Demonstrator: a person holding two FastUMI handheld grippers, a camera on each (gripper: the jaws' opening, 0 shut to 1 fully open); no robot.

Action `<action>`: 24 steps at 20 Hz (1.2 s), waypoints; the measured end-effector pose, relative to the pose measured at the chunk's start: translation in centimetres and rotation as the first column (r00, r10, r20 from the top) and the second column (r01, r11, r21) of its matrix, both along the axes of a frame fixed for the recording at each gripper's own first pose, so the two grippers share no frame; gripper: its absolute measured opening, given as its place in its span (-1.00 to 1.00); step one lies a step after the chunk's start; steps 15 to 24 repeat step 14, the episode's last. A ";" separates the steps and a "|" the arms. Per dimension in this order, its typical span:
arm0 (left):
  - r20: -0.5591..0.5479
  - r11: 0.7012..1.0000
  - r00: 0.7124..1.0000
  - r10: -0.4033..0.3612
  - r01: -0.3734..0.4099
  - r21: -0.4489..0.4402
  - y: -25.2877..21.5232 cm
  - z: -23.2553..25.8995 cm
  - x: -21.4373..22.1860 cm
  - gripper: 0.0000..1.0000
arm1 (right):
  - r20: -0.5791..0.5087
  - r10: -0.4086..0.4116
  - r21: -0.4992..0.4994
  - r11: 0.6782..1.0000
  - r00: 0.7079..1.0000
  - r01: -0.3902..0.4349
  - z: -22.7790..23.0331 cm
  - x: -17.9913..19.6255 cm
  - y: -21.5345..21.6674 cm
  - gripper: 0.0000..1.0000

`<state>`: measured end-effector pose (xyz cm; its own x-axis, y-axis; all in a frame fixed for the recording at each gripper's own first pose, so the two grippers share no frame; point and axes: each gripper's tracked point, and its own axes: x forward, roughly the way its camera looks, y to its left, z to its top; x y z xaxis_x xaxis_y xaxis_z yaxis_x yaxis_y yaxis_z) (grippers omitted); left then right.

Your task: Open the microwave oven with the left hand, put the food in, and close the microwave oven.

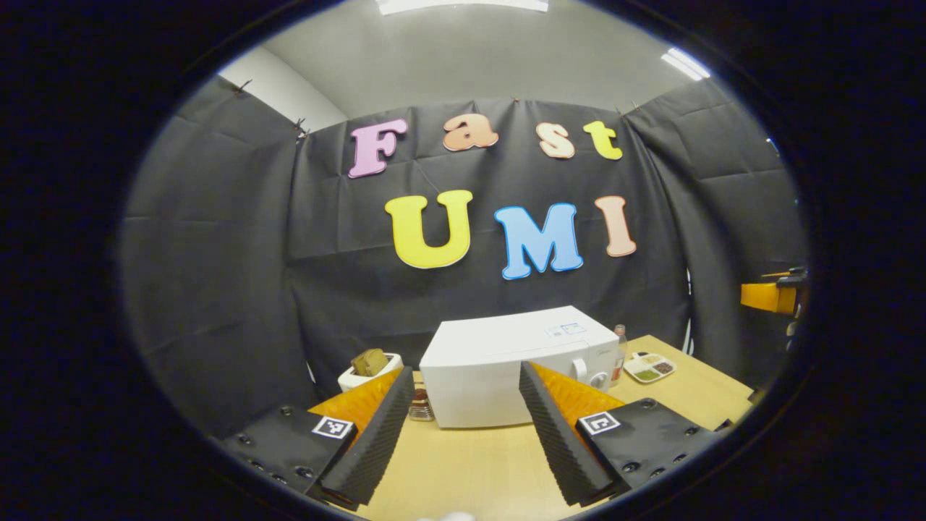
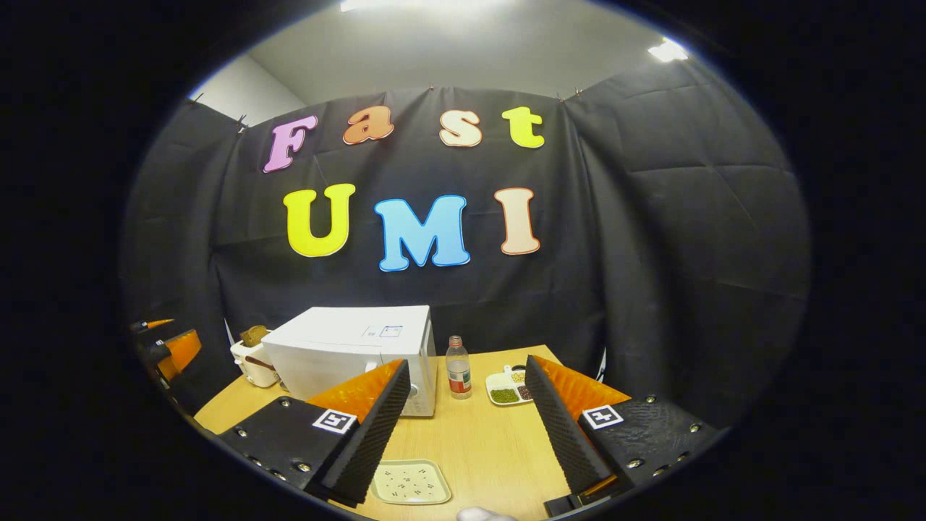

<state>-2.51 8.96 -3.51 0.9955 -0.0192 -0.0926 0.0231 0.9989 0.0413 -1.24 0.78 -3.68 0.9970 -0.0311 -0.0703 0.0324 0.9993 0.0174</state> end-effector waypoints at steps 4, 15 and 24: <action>0.015 1.000 1.000 -0.007 0.007 -0.028 -0.5 1.5 -0.7 1.00 | 0.029 0.009 -0.007 1.000 1.000 -0.009 1.0 -0.4 0.3 0.95; 0.059 0.999 0.998 0.004 -0.001 -0.045 -1.1 3.7 -1.3 1.00 | 0.049 0.038 -0.016 0.999 0.998 -0.038 2.0 -1.4 1.1 0.94; 0.059 0.999 0.998 0.004 -0.001 -0.045 -1.1 3.7 -1.3 1.00 | 0.049 0.038 -0.016 0.999 0.998 -0.038 2.0 -1.4 1.1 0.94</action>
